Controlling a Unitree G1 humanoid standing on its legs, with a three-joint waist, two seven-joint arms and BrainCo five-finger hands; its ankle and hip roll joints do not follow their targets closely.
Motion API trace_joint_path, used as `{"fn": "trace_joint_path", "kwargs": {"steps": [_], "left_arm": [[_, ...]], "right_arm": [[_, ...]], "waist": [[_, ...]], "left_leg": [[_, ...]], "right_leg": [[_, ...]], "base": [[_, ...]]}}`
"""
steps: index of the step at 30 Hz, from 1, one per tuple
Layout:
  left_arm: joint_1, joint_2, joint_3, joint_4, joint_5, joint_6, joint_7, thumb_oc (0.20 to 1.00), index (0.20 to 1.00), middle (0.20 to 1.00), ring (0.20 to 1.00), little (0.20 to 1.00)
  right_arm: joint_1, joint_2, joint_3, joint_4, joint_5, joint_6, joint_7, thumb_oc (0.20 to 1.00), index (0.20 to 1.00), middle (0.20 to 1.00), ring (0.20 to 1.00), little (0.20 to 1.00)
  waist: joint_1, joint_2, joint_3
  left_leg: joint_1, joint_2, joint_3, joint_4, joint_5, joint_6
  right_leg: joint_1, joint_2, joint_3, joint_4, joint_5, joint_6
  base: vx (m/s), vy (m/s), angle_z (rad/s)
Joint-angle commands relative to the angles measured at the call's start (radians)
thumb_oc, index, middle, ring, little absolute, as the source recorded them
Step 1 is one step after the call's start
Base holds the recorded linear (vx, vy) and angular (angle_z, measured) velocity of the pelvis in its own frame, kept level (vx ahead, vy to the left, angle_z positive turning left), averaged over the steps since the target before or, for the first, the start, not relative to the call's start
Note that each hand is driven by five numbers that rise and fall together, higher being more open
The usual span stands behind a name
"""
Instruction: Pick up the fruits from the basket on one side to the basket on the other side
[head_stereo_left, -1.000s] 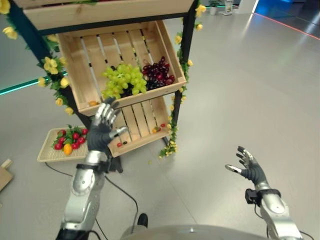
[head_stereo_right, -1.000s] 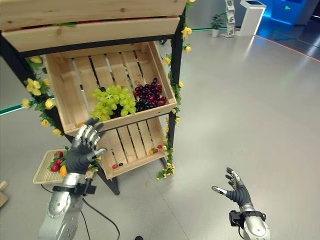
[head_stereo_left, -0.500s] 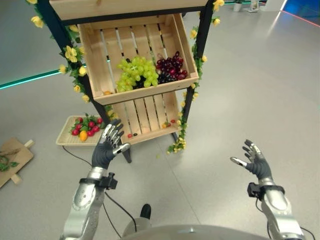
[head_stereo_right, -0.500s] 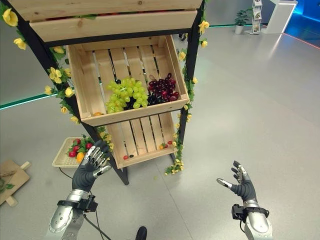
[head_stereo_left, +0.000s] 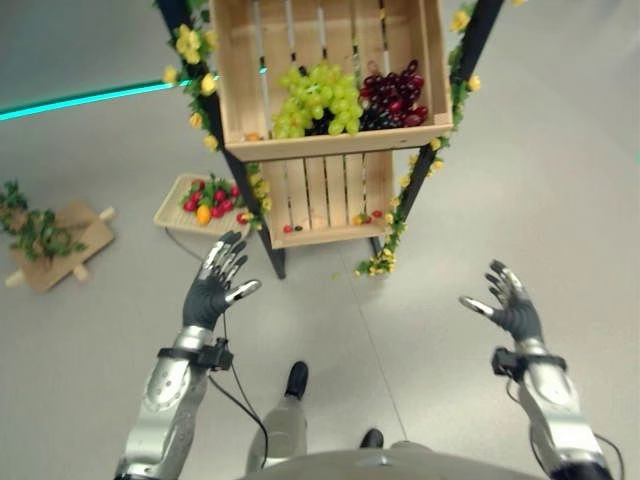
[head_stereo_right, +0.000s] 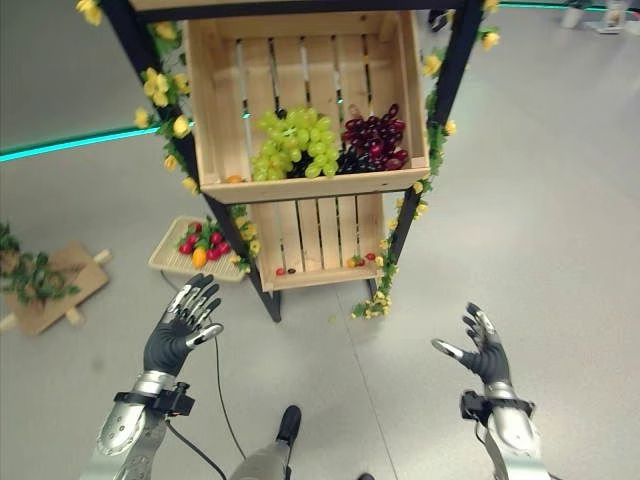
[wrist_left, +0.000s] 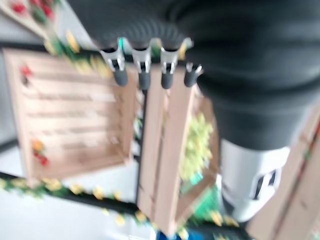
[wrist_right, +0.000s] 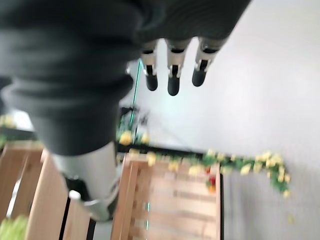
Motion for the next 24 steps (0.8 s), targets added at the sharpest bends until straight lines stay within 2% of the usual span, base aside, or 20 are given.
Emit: {"fn": "trace_joint_path", "kwargs": {"steps": [1, 2, 3, 5, 7, 8, 9, 10, 13, 17, 20, 21, 22, 24], "left_arm": [[-0.035, 0.008, 0.011, -0.052, 0.01, -0.064, -0.013, 1.0, 1.0, 1.0, 1.0, 1.0], [-0.05, -0.004, 0.008, -0.048, 0.012, -0.067, -0.005, 1.0, 1.0, 1.0, 1.0, 1.0], [-0.05, -0.005, 0.008, -0.048, 0.012, -0.067, -0.005, 1.0, 1.0, 1.0, 1.0, 1.0], [-0.062, -0.007, 0.003, -0.046, 0.031, -0.068, 0.007, 1.0, 1.0, 1.0, 1.0, 1.0], [-0.073, 0.004, -0.006, -0.056, 0.064, -0.072, 0.014, 1.0, 1.0, 1.0, 1.0, 1.0], [-0.073, 0.005, -0.006, -0.057, 0.064, -0.071, 0.014, 1.0, 1.0, 1.0, 1.0, 1.0], [-0.065, 0.016, -0.001, -0.067, 0.076, -0.075, 0.013, 1.0, 1.0, 1.0, 1.0, 1.0], [-0.065, 0.017, 0.0, -0.067, 0.076, -0.075, 0.013, 1.0, 1.0, 1.0, 1.0, 1.0], [-0.056, 0.026, 0.03, -0.072, 0.093, -0.079, 0.032, 1.0, 1.0, 1.0, 1.0, 1.0], [-0.061, 0.041, 0.053, -0.08, 0.1, -0.081, 0.038, 1.0, 1.0, 1.0, 1.0, 1.0], [-0.072, 0.046, 0.043, -0.077, 0.11, -0.079, 0.037, 1.0, 1.0, 1.0, 1.0, 1.0], [-0.081, 0.05, 0.039, -0.064, 0.126, -0.08, 0.039, 1.0, 1.0, 1.0, 1.0, 1.0], [-0.082, 0.05, 0.038, -0.061, 0.136, -0.081, 0.043, 1.0, 1.0, 1.0, 1.0, 1.0], [-0.087, 0.049, 0.033, -0.05, 0.136, -0.078, 0.04, 1.0, 1.0, 1.0, 1.0, 1.0]], "right_arm": [[-0.015, -0.05, -0.021, -0.038, 0.011, -0.057, -0.009, 1.0, 1.0, 1.0, 1.0, 1.0], [-0.014, -0.045, -0.018, -0.029, 0.01, -0.054, -0.01, 1.0, 1.0, 1.0, 1.0, 1.0], [-0.014, -0.045, -0.018, -0.029, 0.01, -0.054, -0.01, 1.0, 1.0, 1.0, 1.0, 1.0], [-0.011, -0.036, -0.019, -0.021, 0.012, -0.049, -0.011, 1.0, 1.0, 1.0, 1.0, 1.0], [-0.011, -0.028, -0.03, -0.01, 0.016, -0.047, -0.024, 1.0, 1.0, 1.0, 1.0, 1.0], [-0.011, -0.028, -0.03, -0.01, 0.016, -0.047, -0.024, 1.0, 1.0, 1.0, 1.0, 1.0], [-0.014, -0.022, -0.024, -0.004, 0.01, -0.046, -0.026, 1.0, 1.0, 1.0, 1.0, 1.0], [-0.015, -0.022, -0.024, -0.003, 0.01, -0.046, -0.026, 1.0, 1.0, 1.0, 1.0, 1.0], [-0.046, -0.012, -0.005, 0.0, -0.013, -0.038, -0.025, 1.0, 1.0, 1.0, 1.0, 1.0], [-0.045, -0.003, 0.002, -0.011, -0.026, -0.031, -0.015, 1.0, 1.0, 1.0, 1.0, 1.0], [-0.035, 0.001, 0.002, -0.02, -0.034, -0.031, -0.011, 1.0, 1.0, 1.0, 1.0, 1.0], [-0.027, 0.006, 0.003, -0.037, -0.043, -0.027, -0.005, 1.0, 1.0, 1.0, 1.0, 1.0], [-0.023, 0.011, 0.006, -0.048, -0.046, -0.028, 0.001, 1.0, 1.0, 1.0, 1.0, 1.0], [0.0, 0.008, -0.006, -0.078, -0.043, -0.026, 0.019, 1.0, 1.0, 1.0, 1.0, 1.0]], "waist": [[-0.057, 0.016, -0.099], [-0.073, 0.03, -0.121], [-0.073, 0.031, -0.12], [-0.092, 0.043, -0.136], [-0.097, 0.043, -0.146], [-0.098, 0.043, -0.146], [-0.092, 0.05, -0.145], [-0.092, 0.049, -0.145], [-0.073, 0.029, -0.119], [-0.074, 0.013, -0.105], [-0.085, 0.005, -0.097], [-0.11, -0.005, -0.082], [-0.132, -0.003, -0.071], [-0.18, -0.001, -0.063]], "left_leg": [[0.114, 0.047, 0.011, 0.096, -0.133, 0.027], [0.216, 0.044, -0.004, 0.09, -0.174, 0.025], [0.22, 0.045, -0.005, 0.088, -0.174, 0.024], [0.287, 0.055, 0.004, 0.011, -0.208, 0.035], [0.287, 0.075, 0.038, -0.107, -0.224, 0.051], [0.288, 0.075, 0.038, -0.109, -0.223, 0.051], [0.297, 0.078, 0.041, -0.138, -0.254, 0.064], [0.297, 0.077, 0.043, -0.137, -0.254, 0.065], [0.262, 0.009, 0.041, -0.139, -0.241, 0.11], [0.243, -0.032, 0.061, -0.119, -0.257, 0.134], [0.244, -0.052, 0.075, -0.106, -0.269, 0.145], [0.242, -0.067, 0.097, -0.106, -0.261, 0.158], [0.242, -0.062, 0.113, -0.105, -0.261, 0.163], [0.224, -0.063, 0.137, -0.104, -0.241, 0.178]], "right_leg": [[-0.084, 0.019, 0.018, -0.011, 0.0, 0.054], [-0.112, 0.006, 0.007, -0.008, 0.029, 0.061], [-0.11, 0.007, 0.007, -0.008, 0.028, 0.062], [-0.142, -0.005, -0.003, 0.011, 0.047, 0.074], [-0.151, -0.033, -0.033, 0.018, 0.072, 0.093], [-0.151, -0.033, -0.033, 0.018, 0.072, 0.093], [-0.157, -0.033, -0.021, 0.028, 0.072, 0.114], [-0.158, -0.035, -0.019, 0.029, 0.073, 0.115], [-0.206, -0.092, -0.015, 0.058, 0.124, 0.136], [-0.236, -0.143, 0.015, 0.077, 0.154, 0.167], [-0.242, -0.153, 0.04, 0.08, 0.169, 0.178], [-0.267, -0.155, 0.09, 0.078, 0.195, 0.192], [-0.286, -0.145, 0.127, 0.084, 0.203, 0.202], [-0.331, -0.104, 0.251, 0.141, 0.179, 0.197]], "base": [[-0.11, 0.212, 0.82], [-0.08, 0.173, 0.82], [-0.11, 0.2, 0.56], [-0.11, 0.181, 0.56], [-0.14, 0.271, 0.53], [-0.1, 0.306, 0.25], [-0.03, 0.157, 0.1], [-0.09, 0.265, 0.2], [-0.25, 0.3, 0.09], [-0.17, 0.259, -0.16], [-0.09, 0.166, -0.02], [-0.17, 0.155, -0.19], [-0.25, 0.196, -0.4], [-0.22, 0.126, -0.72]]}}
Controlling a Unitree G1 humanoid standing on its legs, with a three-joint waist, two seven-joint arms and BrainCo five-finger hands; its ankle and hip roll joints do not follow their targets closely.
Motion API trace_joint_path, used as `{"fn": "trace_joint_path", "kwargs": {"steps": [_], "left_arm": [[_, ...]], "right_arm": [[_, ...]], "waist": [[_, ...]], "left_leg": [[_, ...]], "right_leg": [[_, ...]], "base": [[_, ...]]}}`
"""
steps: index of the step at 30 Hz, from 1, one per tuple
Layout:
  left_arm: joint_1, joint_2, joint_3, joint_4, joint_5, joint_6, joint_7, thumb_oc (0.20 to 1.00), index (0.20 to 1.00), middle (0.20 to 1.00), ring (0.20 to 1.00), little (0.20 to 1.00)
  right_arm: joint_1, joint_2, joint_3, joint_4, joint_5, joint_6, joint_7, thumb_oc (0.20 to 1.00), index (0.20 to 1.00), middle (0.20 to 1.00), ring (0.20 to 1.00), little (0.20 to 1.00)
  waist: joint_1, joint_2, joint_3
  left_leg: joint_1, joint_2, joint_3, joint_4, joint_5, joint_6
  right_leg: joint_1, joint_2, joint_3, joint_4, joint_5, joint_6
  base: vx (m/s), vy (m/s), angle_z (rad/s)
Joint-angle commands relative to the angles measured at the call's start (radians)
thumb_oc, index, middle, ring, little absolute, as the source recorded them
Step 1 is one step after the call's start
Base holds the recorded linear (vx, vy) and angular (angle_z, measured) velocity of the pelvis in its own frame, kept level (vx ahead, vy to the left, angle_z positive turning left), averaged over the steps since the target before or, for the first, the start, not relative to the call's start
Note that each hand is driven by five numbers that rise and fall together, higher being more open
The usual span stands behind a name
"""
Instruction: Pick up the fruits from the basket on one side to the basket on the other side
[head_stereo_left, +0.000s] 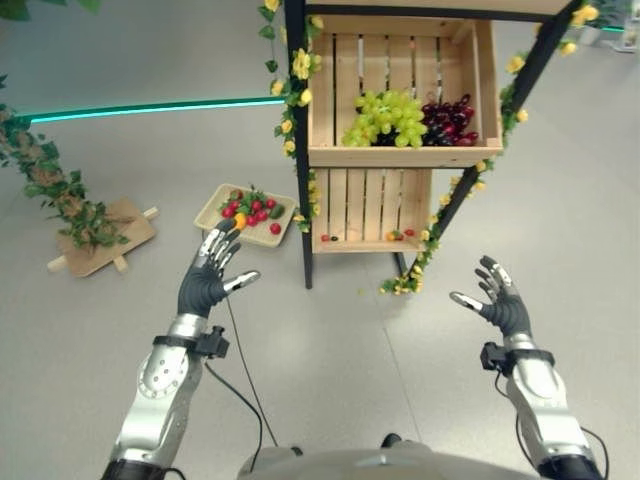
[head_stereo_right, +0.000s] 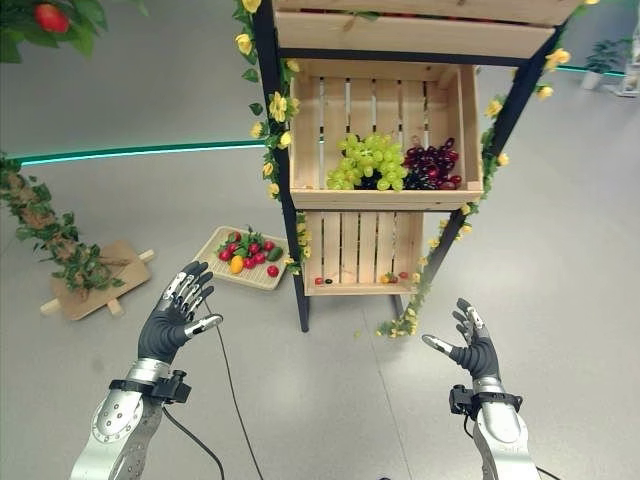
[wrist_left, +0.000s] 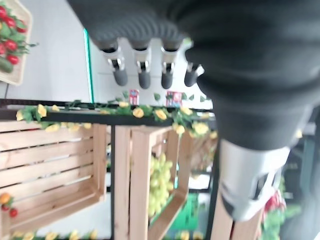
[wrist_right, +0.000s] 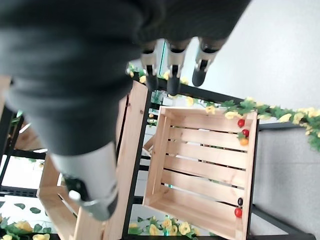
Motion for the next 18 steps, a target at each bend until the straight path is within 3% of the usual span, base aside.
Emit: {"fn": "trace_joint_path", "kwargs": {"steps": [1, 2, 3, 4, 7, 9, 11, 13, 14, 15, 16, 17, 18], "left_arm": [[-0.029, 0.013, 0.025, -0.038, 0.048, -0.061, -0.005, 1.0, 1.0, 1.0, 1.0, 1.0], [-0.035, 0.017, 0.021, -0.039, 0.057, -0.061, 0.001, 1.0, 1.0, 1.0, 1.0, 1.0], [-0.052, 0.017, 0.018, -0.043, 0.076, -0.056, 0.011, 1.0, 1.0, 1.0, 1.0, 1.0], [-0.053, 0.017, 0.018, -0.042, 0.077, -0.056, 0.011, 1.0, 1.0, 1.0, 1.0, 1.0], [-0.071, 0.012, 0.018, -0.034, 0.061, -0.062, 0.023, 1.0, 1.0, 1.0, 1.0, 1.0], [-0.068, 0.008, 0.033, -0.038, 0.049, -0.066, 0.03, 1.0, 1.0, 1.0, 1.0, 1.0], [-0.055, 0.019, 0.055, -0.05, 0.057, -0.069, 0.04, 1.0, 1.0, 1.0, 1.0, 1.0], [-0.046, 0.031, 0.071, -0.055, 0.063, -0.077, 0.051, 1.0, 1.0, 1.0, 1.0, 1.0], [-0.051, 0.028, 0.079, -0.034, 0.056, -0.079, 0.059, 1.0, 1.0, 1.0, 1.0, 1.0], [-0.052, 0.028, 0.079, -0.029, 0.055, -0.082, 0.058, 1.0, 1.0, 1.0, 1.0, 1.0], [-0.06, 0.027, 0.078, -0.021, 0.058, -0.081, 0.062, 1.0, 1.0, 1.0, 1.0, 1.0], [-0.078, 0.024, 0.072, -0.011, 0.057, -0.083, 0.06, 1.0, 1.0, 1.0, 1.0, 1.0], [-0.102, 0.019, 0.041, -0.012, 0.045, -0.081, 0.044, 1.0, 1.0, 1.0, 1.0, 1.0]], "right_arm": [[0.01, -0.035, -0.035, -0.078, -0.018, -0.035, 0.025, 1.0, 1.0, 1.0, 1.0, 1.0], [0.018, -0.035, -0.046, -0.085, -0.019, -0.037, 0.021, 1.0, 1.0, 1.0, 1.0, 1.0], [0.0, -0.036, -0.061, -0.071, -0.02, -0.043, -0.008, 1.0, 1.0, 1.0, 1.0, 1.0], [0.0, -0.036, -0.061, -0.07, -0.021, -0.043, -0.008, 1.0, 1.0, 1.0, 1.0, 1.0], [-0.029, -0.043, -0.083, -0.05, -0.019, -0.047, -0.039, 1.0, 1.0, 1.0, 1.0, 1.0], [-0.061, -0.05, -0.082, -0.06, -0.018, -0.051, -0.05, 1.0, 1.0, 1.0, 1.0, 1.0], [-0.109, -0.052, -0.058, -0.055, -0.027, -0.055, -0.07, 1.0, 1.0, 1.0, 1.0, 1.0], [-0.138, -0.061, -0.032, -0.052, -0.045, -0.048, -0.076, 1.0, 1.0, 1.0, 1.0, 1.0], [-0.122, -0.06, -0.036, -0.065, -0.048, -0.05, -0.07, 1.0, 1.0, 1.0, 1.0, 1.0], [-0.121, -0.06, -0.034, -0.067, -0.048, -0.049, -0.07, 1.0, 1.0, 1.0, 1.0, 1.0], [-0.115, -0.064, -0.042, -0.073, -0.055, -0.051, -0.069, 1.0, 1.0, 1.0, 1.0, 1.0], [-0.105, -0.075, -0.057, -0.086, -0.064, -0.053, -0.07, 1.0, 1.0, 1.0, 1.0, 1.0], [-0.083, -0.084, -0.088, -0.094, -0.057, -0.059, -0.077, 1.0, 1.0, 1.0, 1.0, 1.0]], "waist": [[-0.092, 0.004, 0.03], [-0.093, 0.003, 0.024], [-0.091, 0.019, 0.015], [-0.088, 0.019, 0.016], [-0.099, 0.03, -0.011], [-0.076, 0.038, -0.035], [-0.059, 0.048, -0.056], [-0.055, 0.045, -0.067], [-0.091, 0.034, -0.076], [-0.085, 0.035, -0.077], [-0.105, 0.034, -0.08], [-0.119, 0.034, -0.084], [-0.16, 0.029, -0.086]], "left_leg": [[0.001, 0.005, -0.006, 0.011, -0.077, 0.04], [-0.009, 0.009, 0.017, 0.013, -0.068, 0.045], [-0.02, 0.04, 0.095, 0.006, -0.053, 0.05], [-0.018, 0.04, 0.097, 0.006, -0.055, 0.049], [-0.016, 0.067, 0.196, -0.017, -0.053, 0.043], [-0.023, 0.095, 0.293, -0.018, -0.043, 0.034], [-0.018, 0.128, 0.401, -0.026, -0.024, 0.024], [-0.011, 0.15, 0.456, -0.044, -0.003, 0.009], [0.0, 0.173, 0.473, -0.04, 0.003, -0.001], [0.001, 0.176, 0.48, -0.039, 0.004, -0.004], [0.006, 0.192, 0.496, -0.039, 0.012, -0.012], [0.016, 0.217, 0.527, -0.029, 0.02, -0.027], [0.02, 0.262, 0.56, 0.003, 0.032, -0.047]], "right_leg": [[-0.135, 0.048, 0.138, -0.006, 0.035, 0.081], [-0.134, 0.039, 0.105, 0.004, 0.022, 0.075], [-0.118, 0.015, 0.004, 0.075, -0.028, 0.051], [-0.12, 0.015, 0.008, 0.082, -0.033, 0.051], [-0.054, 0.006, -0.049, 0.105, -0.09, 0.058], [0.014, -0.033, -0.152, 0.066, -0.087, 0.062], [0.05, -0.083, -0.262, 0.023, -0.042, 0.075], [0.054, -0.061, -0.242, -0.028, -0.035, 0.079], [0.036, -0.031, -0.172, -0.058, -0.042, 0.078], [0.034, -0.026, -0.164, -0.061, -0.04, 0.075], [0.027, -0.01, -0.138, -0.074, -0.043, 0.075], [0.017, 0.018, -0.101, -0.09, -0.045, 0.068], [0.015, 0.063, -0.049, -0.106, -0.068, 0.057]], "base": [[-0.2, 0.074, -1.09], [-0.3, 0.015, -1.23], [-0.24, -0.012, -1.27], [-0.28, -0.035, -1.29], [-0.2, -0.092, -1.54], [-0.18, -0.171, -1.54], [-0.18, -0.32, -2.18], [-0.07, -0.387, -2.62], [0.04, -0.303, -2.51], [0.05, -0.44, -2.39], [0.04, -0.321, -1.37], [0.08, -0.584, -1.12], [0.07, -0.457, -1.03]]}}
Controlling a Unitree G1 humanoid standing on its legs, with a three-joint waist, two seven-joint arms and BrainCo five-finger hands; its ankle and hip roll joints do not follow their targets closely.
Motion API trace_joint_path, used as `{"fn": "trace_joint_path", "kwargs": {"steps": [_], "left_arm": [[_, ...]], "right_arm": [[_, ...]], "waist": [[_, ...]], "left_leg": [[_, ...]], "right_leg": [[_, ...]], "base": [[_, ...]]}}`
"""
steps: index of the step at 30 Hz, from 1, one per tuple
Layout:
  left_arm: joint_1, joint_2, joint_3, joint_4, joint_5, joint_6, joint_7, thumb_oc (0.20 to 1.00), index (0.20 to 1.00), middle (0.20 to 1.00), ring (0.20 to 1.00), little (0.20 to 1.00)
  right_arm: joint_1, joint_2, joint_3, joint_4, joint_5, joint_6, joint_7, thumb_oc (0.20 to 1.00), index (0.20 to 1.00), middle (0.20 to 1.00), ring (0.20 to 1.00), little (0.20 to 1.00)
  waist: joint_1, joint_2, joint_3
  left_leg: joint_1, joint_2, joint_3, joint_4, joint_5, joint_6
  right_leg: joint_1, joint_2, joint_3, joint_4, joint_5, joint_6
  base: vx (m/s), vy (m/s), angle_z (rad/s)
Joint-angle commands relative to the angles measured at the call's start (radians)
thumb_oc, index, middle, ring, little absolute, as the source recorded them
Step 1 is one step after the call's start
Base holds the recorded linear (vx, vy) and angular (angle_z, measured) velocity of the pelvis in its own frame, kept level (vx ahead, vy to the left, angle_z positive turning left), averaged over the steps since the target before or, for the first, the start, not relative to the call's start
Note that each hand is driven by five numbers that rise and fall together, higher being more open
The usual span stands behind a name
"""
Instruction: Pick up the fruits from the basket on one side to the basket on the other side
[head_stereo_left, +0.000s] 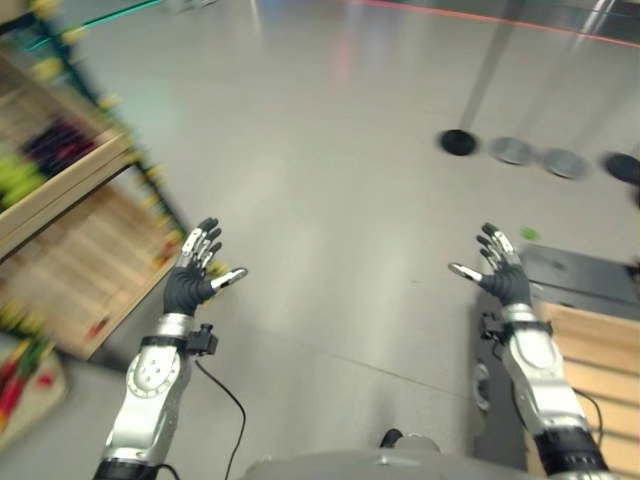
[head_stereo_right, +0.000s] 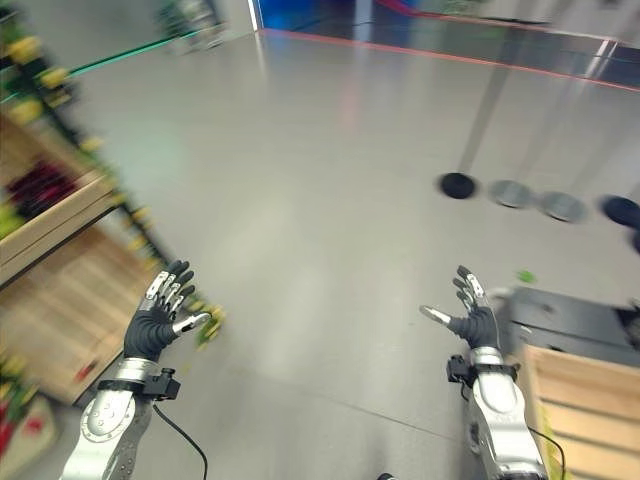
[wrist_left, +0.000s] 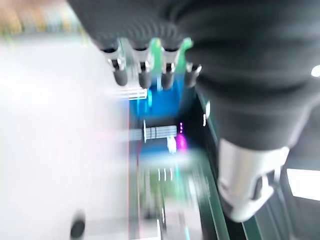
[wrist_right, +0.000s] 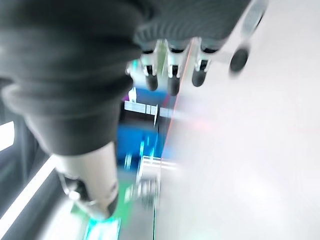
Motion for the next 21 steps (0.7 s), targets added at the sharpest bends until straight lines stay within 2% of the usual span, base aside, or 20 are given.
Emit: {"fn": "trace_joint_path", "kwargs": {"steps": [1, 2, 3, 4, 5, 6, 7, 9, 10, 11, 12, 13, 14, 15, 17, 18, 20, 21], "left_arm": [[-0.054, 0.036, 0.013, -0.09, 0.003, -0.065, -0.003, 1.0, 1.0, 1.0, 1.0, 1.0], [-0.071, 0.037, -0.005, -0.086, 0.004, -0.062, -0.012, 1.0, 1.0, 1.0, 1.0, 1.0], [-0.104, 0.04, -0.04, -0.077, 0.002, -0.056, -0.02, 1.0, 1.0, 1.0, 1.0, 1.0], [-0.111, 0.041, -0.044, -0.072, 0.001, -0.058, -0.02, 1.0, 1.0, 1.0, 1.0, 1.0], [-0.125, 0.037, -0.078, -0.072, -0.006, -0.054, -0.027, 1.0, 1.0, 1.0, 1.0, 1.0], [-0.127, 0.037, -0.079, -0.071, -0.006, -0.055, -0.027, 1.0, 1.0, 1.0, 1.0, 1.0], [-0.125, 0.04, -0.089, -0.073, -0.006, -0.053, -0.036, 1.0, 1.0, 1.0, 1.0, 1.0], [-0.122, 0.045, -0.104, -0.074, 0.005, -0.052, -0.048, 1.0, 1.0, 1.0, 1.0, 1.0], [-0.13, 0.057, -0.121, -0.074, 0.024, -0.05, -0.057, 1.0, 1.0, 1.0, 1.0, 1.0], [-0.13, 0.069, -0.126, -0.075, 0.039, -0.053, -0.061, 1.0, 1.0, 1.0, 1.0, 1.0], [-0.131, 0.069, -0.127, -0.075, 0.039, -0.053, -0.061, 1.0, 1.0, 1.0, 1.0, 1.0], [-0.136, 0.072, -0.136, -0.076, 0.051, -0.05, -0.059, 1.0, 1.0, 1.0, 1.0, 1.0], [-0.141, 0.073, -0.144, -0.074, 0.055, -0.047, -0.06, 1.0, 1.0, 1.0, 1.0, 1.0], [-0.142, 0.073, -0.145, -0.073, 0.055, -0.047, -0.06, 1.0, 1.0, 1.0, 1.0, 1.0], [-0.13, 0.089, -0.15, -0.088, 0.077, -0.051, -0.064, 1.0, 1.0, 1.0, 1.0, 1.0], [-0.129, 0.089, -0.15, -0.088, 0.077, -0.051, -0.064, 1.0, 1.0, 1.0, 1.0, 1.0], [-0.119, 0.096, -0.134, -0.107, 0.065, -0.055, -0.07, 1.0, 1.0, 1.0, 1.0, 1.0], [-0.118, 0.096, -0.133, -0.107, 0.064, -0.055, -0.071, 1.0, 1.0, 1.0, 1.0, 1.0]], "right_arm": [[-0.04, -0.002, -0.052, -0.073, -0.018, -0.058, -0.011, 1.0, 1.0, 1.0, 1.0, 1.0], [-0.029, -0.003, -0.07, -0.066, -0.011, -0.06, -0.019, 1.0, 1.0, 1.0, 1.0, 1.0], [-0.027, -0.007, -0.08, -0.055, 0.008, -0.068, -0.037, 1.0, 1.0, 1.0, 1.0, 1.0], [-0.028, -0.007, -0.084, -0.053, 0.009, -0.07, -0.038, 1.0, 1.0, 1.0, 1.0, 1.0], [-0.047, -0.027, -0.072, -0.031, 0.014, -0.072, -0.044, 1.0, 1.0, 1.0, 1.0, 1.0], [-0.049, -0.027, -0.073, -0.029, 0.015, -0.073, -0.044, 1.0, 1.0, 1.0, 1.0, 1.0], [-0.055, -0.034, -0.071, -0.025, 0.008, -0.071, -0.042, 1.0, 1.0, 1.0, 1.0, 1.0], [-0.046, -0.034, -0.074, -0.02, 0.012, -0.07, -0.033, 1.0, 1.0, 1.0, 1.0, 1.0], [-0.037, -0.032, -0.081, -0.013, 0.017, -0.074, -0.03, 1.0, 1.0, 1.0, 1.0, 1.0], [-0.025, -0.034, -0.085, -0.009, 0.023, -0.076, -0.018, 1.0, 1.0, 1.0, 1.0, 1.0], [-0.026, -0.034, -0.086, -0.01, 0.023, -0.076, -0.018, 1.0, 1.0, 1.0, 1.0, 1.0], [-0.012, -0.035, -0.079, 0.011, 0.018, -0.077, -0.018, 1.0, 1.0, 1.0, 1.0, 1.0], [-0.005, -0.036, -0.078, 0.021, 0.017, -0.076, -0.016, 1.0, 1.0, 1.0, 1.0, 1.0], [-0.005, -0.036, -0.079, 0.021, 0.017, -0.076, -0.016, 1.0, 1.0, 1.0, 1.0, 1.0], [0.015, -0.044, -0.071, 0.054, 0.016, -0.075, -0.008, 1.0, 1.0, 1.0, 1.0, 1.0], [0.016, -0.044, -0.071, 0.054, 0.016, -0.076, -0.008, 1.0, 1.0, 1.0, 1.0, 1.0], [0.016, -0.056, -0.063, 0.061, 0.016, -0.069, 0.014, 1.0, 1.0, 1.0, 1.0, 1.0], [0.017, -0.057, -0.063, 0.06, 0.016, -0.068, 0.014, 1.0, 1.0, 1.0, 1.0, 1.0]], "waist": [[-0.039, -0.055, -0.006], [-0.05, -0.058, -0.006], [-0.046, -0.065, 0.007], [-0.043, -0.063, 0.012], [-0.006, -0.08, 0.042], [-0.008, -0.079, 0.043], [0.003, -0.094, 0.045], [0.019, -0.108, 0.051], [0.031, -0.117, 0.053], [0.042, -0.116, 0.059], [0.043, -0.118, 0.057], [0.065, -0.116, 0.063], [0.073, -0.114, 0.065], [0.074, -0.115, 0.064], [0.1, -0.11, 0.073], [0.103, -0.109, 0.072], [0.11, -0.102, 0.066], [0.114, -0.103, 0.066]], "left_leg": [[0.011, -0.002, 0.07, 0.013, -0.035, -0.024], [0.001, 0.023, 0.067, 0.048, -0.034, -0.036], [-0.028, 0.031, -0.058, 0.154, -0.025, -0.053], [-0.034, 0.042, -0.063, 0.173, -0.031, -0.059], [-0.095, -0.03, -0.264, 0.26, -0.027, -0.042], [-0.099, -0.028, -0.267, 0.267, -0.03, -0.042], [-0.127, -0.068, -0.332, 0.301, -0.037, -0.031], [-0.185, -0.125, -0.413, 0.363, -0.066, -0.016], [-0.237, -0.173, -0.481, 0.368, -0.075, -0.005], [-0.272, -0.205, -0.563, 0.321, -0.09, 0.01], [-0.273, -0.207, -0.561, 0.315, -0.083, 0.01], [-0.303, -0.244, -0.68, 0.216, -0.061, 0.006], [-0.31, -0.26, -0.738, 0.17, -0.032, 0.0], [-0.309, -0.261, -0.738, 0.162, -0.023, -0.001], [-0.363, -0.32, -0.969, 0.072, 0.04, -0.017], [-0.362, -0.316, -0.968, 0.063, 0.047, -0.019], [-0.371, -0.335, -1.019, 0.052, 0.08, -0.03], [-0.37, -0.334, -1.014, 0.051, 0.08, -0.029]], "right_leg": [[0.037, -0.015, 0.132, -0.175, 0.073, 0.154], [0.042, 0.007, 0.162, -0.182, 0.06, 0.142], [0.06, 0.056, 0.226, -0.201, 0.029, 0.114], [0.064, 0.062, 0.225, -0.202, 0.026, 0.11], [0.08, 0.097, 0.285, -0.217, 0.036, 0.08], [0.081, 0.098, 0.283, -0.218, 0.036, 0.08], [0.084, 0.111, 0.327, -0.229, 0.046, 0.072], [0.11, 0.127, 0.392, -0.249, 0.046, 0.064], [0.11, 0.134, 0.435, -0.252, 0.053, 0.062], [0.122, 0.155, 0.487, -0.249, 0.043, 0.059], [0.118, 0.153, 0.488, -0.249, 0.047, 0.059], [0.131, 0.181, 0.551, -0.243, 0.035, 0.062], [0.14, 0.197, 0.582, -0.238, 0.03, 0.061], [0.137, 0.196, 0.582, -0.238, 0.033, 0.06], [0.169, 0.253, 0.716, -0.221, 0.007, 0.061], [0.165, 0.255, 0.719, -0.219, 0.011, 0.061], [0.178, 0.269, 0.794, -0.219, 0.005, 0.074], [0.179, 0.269, 0.798, -0.219, 0.006, 0.075]], "base": [[0.09, -0.436, -1.0], [0.2, -0.405, -0.99], [0.19, -0.406, -0.81], [0.16, -0.469, -0.84], [0.01, -0.229, -0.85], [0.06, -0.314, -1.57], [0.11, -0.158, -1.55], [0.17, -0.182, -1.57], [0.22, -0.12, -1.09], [0.16, -0.07, -0.76], [0.24, -0.023, -1.15], [0.21, -0.008, -1.61], [0.21, -0.008, -1.6], [0.18, 0.004, -1.33], [0.26, 0.044, -1.15], [0.22, 0.061, -1.33], [0.19, 0.153, -1.89], [0.32, 0.319, -2.07]]}}
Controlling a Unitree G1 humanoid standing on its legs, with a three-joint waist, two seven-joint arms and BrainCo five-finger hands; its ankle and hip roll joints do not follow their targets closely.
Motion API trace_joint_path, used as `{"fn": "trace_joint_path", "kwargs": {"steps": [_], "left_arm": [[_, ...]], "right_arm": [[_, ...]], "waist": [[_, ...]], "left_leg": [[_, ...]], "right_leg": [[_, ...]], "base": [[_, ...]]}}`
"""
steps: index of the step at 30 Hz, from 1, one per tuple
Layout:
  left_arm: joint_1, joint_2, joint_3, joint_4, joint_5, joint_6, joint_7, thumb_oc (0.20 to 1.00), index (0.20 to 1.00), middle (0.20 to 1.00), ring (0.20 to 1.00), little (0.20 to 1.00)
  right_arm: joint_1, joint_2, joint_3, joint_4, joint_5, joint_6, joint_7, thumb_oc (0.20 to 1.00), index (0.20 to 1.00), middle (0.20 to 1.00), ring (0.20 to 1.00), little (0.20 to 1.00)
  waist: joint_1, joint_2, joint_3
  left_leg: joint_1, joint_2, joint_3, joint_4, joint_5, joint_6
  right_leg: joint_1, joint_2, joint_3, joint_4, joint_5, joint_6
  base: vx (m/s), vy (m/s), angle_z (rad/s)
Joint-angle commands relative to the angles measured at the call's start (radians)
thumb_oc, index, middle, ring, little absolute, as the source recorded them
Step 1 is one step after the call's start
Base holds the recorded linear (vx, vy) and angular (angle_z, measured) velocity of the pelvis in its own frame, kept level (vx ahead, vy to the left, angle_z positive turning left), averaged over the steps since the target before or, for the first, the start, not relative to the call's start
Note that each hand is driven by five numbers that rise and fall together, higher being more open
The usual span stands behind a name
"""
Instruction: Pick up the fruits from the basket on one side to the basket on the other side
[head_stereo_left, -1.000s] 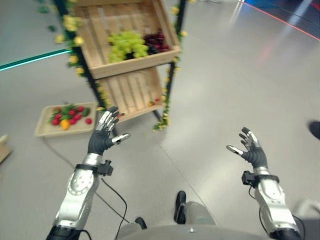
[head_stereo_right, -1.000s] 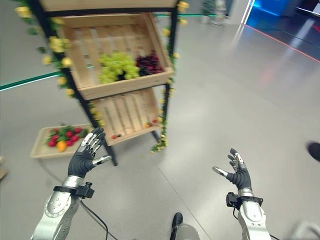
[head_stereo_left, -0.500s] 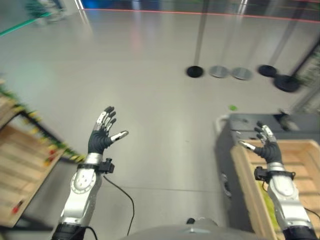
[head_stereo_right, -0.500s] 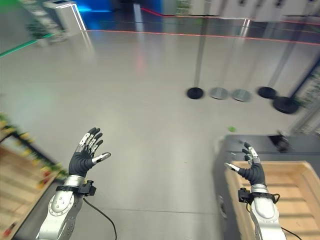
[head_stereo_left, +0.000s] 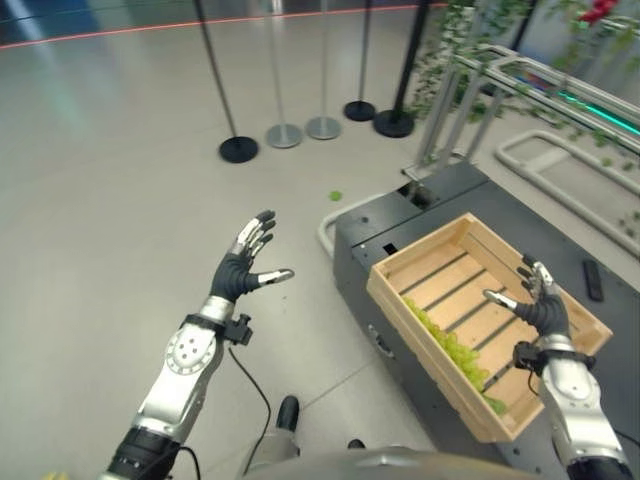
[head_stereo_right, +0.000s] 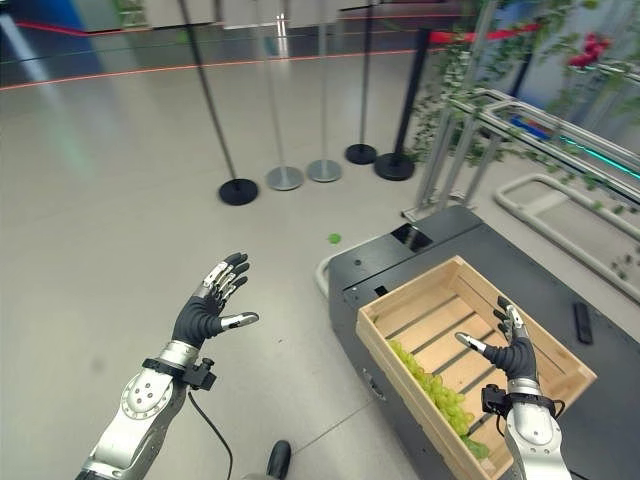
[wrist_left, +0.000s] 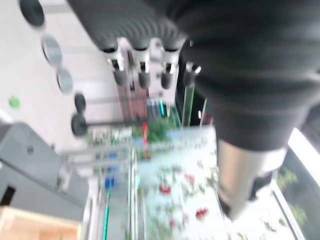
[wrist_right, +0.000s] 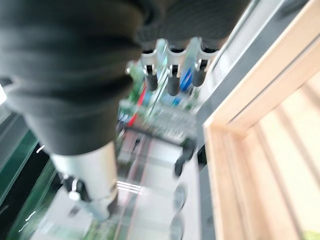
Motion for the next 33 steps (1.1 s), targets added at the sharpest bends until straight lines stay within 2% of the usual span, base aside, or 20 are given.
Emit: {"fn": "trace_joint_path", "kwargs": {"steps": [1, 3, 5, 6, 8, 9, 10, 11, 12, 14, 15, 17, 19, 21, 22, 23, 24, 27, 30, 33], "left_arm": [[-0.035, 0.038, 0.054, -0.103, 0.004, -0.047, -0.028, 1.0, 1.0, 1.0, 1.0, 1.0], [-0.042, 0.038, 0.047, -0.099, -0.002, -0.048, -0.033, 1.0, 1.0, 1.0, 1.0, 1.0], [-0.053, 0.037, 0.038, -0.093, -0.012, -0.046, -0.032, 1.0, 1.0, 1.0, 1.0, 1.0], [-0.059, 0.04, 0.033, -0.092, -0.023, -0.044, -0.032, 1.0, 1.0, 1.0, 1.0, 1.0], [-0.06, 0.04, 0.033, -0.092, -0.023, -0.044, -0.032, 1.0, 1.0, 1.0, 1.0, 1.0], [-0.074, 0.041, 0.015, -0.089, -0.028, -0.04, -0.027, 1.0, 1.0, 1.0, 1.0, 1.0], [-0.079, 0.042, 0.012, -0.085, -0.027, -0.04, -0.023, 1.0, 1.0, 1.0, 1.0, 1.0], [-0.072, 0.042, 0.013, -0.081, -0.031, -0.039, -0.015, 1.0, 1.0, 1.0, 1.0, 1.0], [-0.072, 0.041, 0.014, -0.081, -0.031, -0.04, -0.015, 1.0, 1.0, 1.0, 1.0, 1.0], [-0.041, 0.05, 0.028, -0.078, -0.029, -0.04, -0.013, 1.0, 1.0, 1.0, 1.0, 1.0], [-0.04, 0.05, 0.028, -0.077, -0.029, -0.04, -0.013, 1.0, 1.0, 1.0, 1.0, 1.0], [-0.033, 0.059, 0.036, -0.073, -0.01, -0.03, -0.011, 1.0, 1.0, 1.0, 1.0, 1.0], [-0.012, 0.056, 0.086, -0.051, 0.026, -0.032, 0.012, 1.0, 1.0, 1.0, 1.0, 1.0], [-0.01, 0.056, 0.087, -0.051, 0.027, -0.032, 0.013, 1.0, 1.0, 1.0, 1.0, 1.0], [0.023, 0.035, 0.124, -0.028, 0.039, -0.028, 0.033, 1.0, 1.0, 1.0, 1.0, 1.0], [0.039, 0.026, 0.137, -0.026, 0.036, -0.026, 0.032, 1.0, 1.0, 1.0, 1.0, 1.0], [0.059, 0.014, 0.154, -0.014, 0.03, -0.023, 0.024, 1.0, 1.0, 1.0, 1.0, 1.0], [0.071, 0.006, 0.17, -0.015, 0.023, -0.014, 0.024, 1.0, 1.0, 1.0, 1.0, 1.0], [0.07, -0.001, 0.168, -0.005, 0.021, -0.014, 0.024, 1.0, 1.0, 1.0, 1.0, 1.0], [0.04, -0.008, 0.14, 0.025, 0.02, -0.009, 0.027, 1.0, 1.0, 1.0, 1.0, 1.0]], "right_arm": [[-0.025, -0.033, -0.026, -0.056, 0.003, -0.033, 0.042, 1.0, 1.0, 1.0, 1.0, 1.0], [-0.021, -0.037, -0.032, -0.055, -0.003, -0.03, 0.04, 1.0, 1.0, 1.0, 1.0, 1.0], [-0.026, -0.034, -0.039, -0.043, -0.005, -0.019, 0.032, 1.0, 1.0, 1.0, 1.0, 1.0], [-0.026, -0.025, -0.045, -0.039, 0.001, -0.016, 0.032, 1.0, 1.0, 1.0, 1.0, 1.0], [-0.026, -0.024, -0.045, -0.04, 0.001, -0.016, 0.032, 1.0, 1.0, 1.0, 1.0, 1.0], [-0.033, -0.025, -0.043, -0.033, -0.01, -0.013, 0.022, 1.0, 1.0, 1.0, 1.0, 1.0], [-0.046, -0.027, -0.035, -0.021, -0.015, -0.012, 0.018, 1.0, 1.0, 1.0, 1.0, 1.0], [-0.077, -0.027, -0.022, -0.029, -0.034, -0.01, 0.005, 1.0, 1.0, 1.0, 1.0, 1.0], [-0.078, -0.027, -0.022, -0.03, -0.035, -0.01, 0.005, 1.0, 1.0, 1.0, 1.0, 1.0], [-0.08, -0.022, -0.018, -0.022, -0.03, -0.014, 0.01, 1.0, 1.0, 1.0, 1.0, 1.0], [-0.079, -0.022, -0.018, -0.022, -0.03, -0.014, 0.01, 1.0, 1.0, 1.0, 1.0, 1.0], [-0.098, -0.012, -0.001, -0.021, -0.03, -0.016, -0.005, 1.0, 1.0, 1.0, 1.0, 1.0], [-0.119, 0.014, 0.029, -0.018, -0.022, -0.015, 0.004, 1.0, 1.0, 1.0, 1.0, 1.0], [-0.119, 0.014, 0.03, -0.019, -0.022, -0.014, 0.003, 1.0, 1.0, 1.0, 1.0, 1.0], [-0.124, 0.032, 0.049, -0.021, -0.017, -0.009, 0.018, 1.0, 1.0, 1.0, 1.0, 1.0], [-0.121, 0.035, 0.055, -0.025, -0.014, -0.004, 0.027, 1.0, 1.0, 1.0, 1.0, 1.0], [-0.118, 0.041, 0.059, -0.022, -0.01, 0.002, 0.04, 1.0, 1.0, 1.0, 1.0, 1.0], [-0.125, 0.046, 0.071, -0.019, -0.006, 0.007, 0.045, 1.0, 1.0, 1.0, 1.0, 1.0], [-0.116, 0.059, 0.079, -0.03, 0.015, 0.008, 0.059, 1.0, 1.0, 1.0, 1.0, 1.0], [-0.096, 0.06, 0.08, -0.042, 0.034, 0.001, 0.066, 1.0, 1.0, 1.0, 1.0, 1.0]], "waist": [[0.009, -0.035, 0.004], [0.007, -0.033, -0.003], [-0.006, -0.033, -0.019], [-0.012, -0.025, -0.032], [-0.006, -0.023, -0.034], [-0.019, -0.016, -0.043], [-0.015, -0.012, -0.042], [0.001, -0.008, -0.034], [0.002, -0.008, -0.034], [0.005, -0.004, -0.034], [0.006, -0.004, -0.033], [0.013, 0.004, -0.028], [0.004, 0.002, -0.031], [0.004, 0.001, -0.031], [0.01, -0.004, -0.03], [0.012, -0.012, -0.032], [0.01, -0.027, -0.039], [0.014, -0.034, -0.039], [0.013, -0.035, -0.044], [0.002, -0.034, -0.045]], "left_leg": [[0.007, -0.008, 0.095, -0.006, 0.09, 0.023], [0.017, 0.0, 0.123, -0.013, 0.097, 0.027], [0.032, -0.01, 0.178, -0.006, 0.071, 0.046], [0.058, -0.007, 0.243, -0.026, 0.056, 0.061], [0.054, -0.002, 0.248, -0.03, 0.061, 0.059], [0.073, -0.008, 0.295, -0.039, 0.037, 0.081], [0.083, -0.005, 0.322, -0.042, 0.027, 0.087], [0.108, 0.009, 0.401, -0.039, -0.009, 0.091], [0.105, 0.011, 0.403, -0.04, -0.004, 0.09], [0.145, 0.042, 0.474, -0.063, -0.022, 0.093], [0.148, 0.043, 0.476, -0.065, -0.022, 0.093], [0.179, 0.061, 0.527, -0.087, -0.029, 0.091], [0.219, 0.083, 0.607, -0.129, -0.019, 0.081], [0.222, 0.083, 0.608, -0.132, -0.017, 0.081], [0.238, 0.092, 0.645, -0.143, -0.02, 0.078], [0.246, 0.088, 0.655, -0.148, -0.024, 0.078], [0.252, 0.079, 0.669, -0.148, -0.031, 0.078], [0.253, 0.084, 0.687, -0.145, -0.029, 0.073], [0.259, 0.109, 0.692, -0.157, -0.009, 0.055], [0.259, 0.136, 0.654, -0.167, 0.014, 0.031]], "right_leg": [[0.093, 0.1, -0.069, -0.074, 0.025, 0.081], [0.087, 0.091, -0.059, -0.066, 0.024, 0.088], [0.08, 0.066, -0.046, -0.045, 0.012, 0.112], [0.068, 0.048, -0.031, -0.027, 0.011, 0.136], [0.061, 0.051, -0.025, -0.027, 0.017, 0.137], [0.032, 0.031, -0.028, -0.006, 0.024, 0.165], [0.013, 0.023, -0.038, -0.002, 0.034, 0.176], [-0.032, -0.021, -0.155, -0.028, 0.082, 0.193], [-0.035, -0.02, -0.152, -0.031, 0.087, 0.193], [-0.058, -0.038, -0.254, -0.049, 0.121, 0.19], [-0.057, -0.037, -0.252, -0.047, 0.12, 0.19], [-0.058, -0.065, -0.376, -0.027, 0.097, 0.181], [-0.067, -0.11, -0.479, -0.042, 0.115, 0.175], [-0.066, -0.109, -0.478, -0.043, 0.116, 0.175], [-0.078, -0.141, -0.544, -0.048, 0.144, 0.178], [-0.068, -0.15, -0.556, -0.067, 0.155, 0.181], [-0.054, -0.162, -0.555, -0.1, 0.166, 0.188], [-0.05, -0.169, -0.56, -0.124, 0.182, 0.197], [-0.029, -0.147, -0.553, -0.136, 0.163, 0.187], [-0.018, -0.116, -0.559, -0.116, 0.122, 0.159]], "base": [[0.25, 0.299, -1.66], [0.18, 0.27, -1.47], [0.21, 0.353, -1.03], [0.19, 0.327, -1.06], [0.09, 0.24, -1.22], [0.11, 0.34, -1.13], [0.13, 0.488, -1.08], [0.03, 0.235, -0.99], [0.01, 0.189, -2.09], [0.01, 0.129, -2.05], [0.0, 0.129, -1.22], [-0.02, 0.088, -1.22], [-0.03, 0.036, -1.0], [-0.01, -0.039, -1.36], [0.01, -0.094, -1.29], [0.03, -0.155, -0.94], [0.04, -0.08, -0.61], [0.03, -0.15, -0.22], [0.05, -0.209, 0.09], [0.06, -0.234, 0.42]]}}
